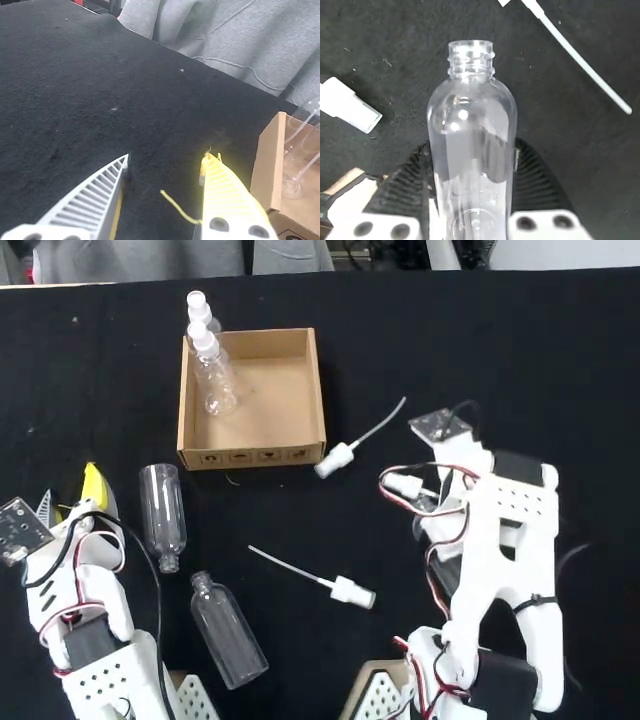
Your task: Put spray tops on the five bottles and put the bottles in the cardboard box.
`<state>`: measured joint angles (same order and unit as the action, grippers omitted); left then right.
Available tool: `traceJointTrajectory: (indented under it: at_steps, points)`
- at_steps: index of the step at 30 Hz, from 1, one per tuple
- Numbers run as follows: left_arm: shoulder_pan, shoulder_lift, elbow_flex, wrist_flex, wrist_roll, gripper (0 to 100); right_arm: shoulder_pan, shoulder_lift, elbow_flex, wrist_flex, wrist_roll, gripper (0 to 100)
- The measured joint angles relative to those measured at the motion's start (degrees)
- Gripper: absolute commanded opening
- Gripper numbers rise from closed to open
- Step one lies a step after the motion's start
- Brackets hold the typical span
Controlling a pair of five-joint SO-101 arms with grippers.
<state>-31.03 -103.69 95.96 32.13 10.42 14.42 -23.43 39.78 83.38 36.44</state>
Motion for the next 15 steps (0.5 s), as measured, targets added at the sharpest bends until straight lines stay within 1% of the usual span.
traceJointTrajectory:
  at_steps: [3,13,15]
  points:
    - [1.41,0.00,0.00,0.00,0.00,22,0.00,-1.05,-1.23,0.44,-2.90,5.7]
    - [2.55,0.00,0.00,0.00,0.00,22,-0.09,-20.75,-1.58,0.88,-11.08,5.7]
    - [2.55,0.00,0.00,0.00,0.00,22,-1.32,-23.12,-1.58,0.88,-12.92,5.7]
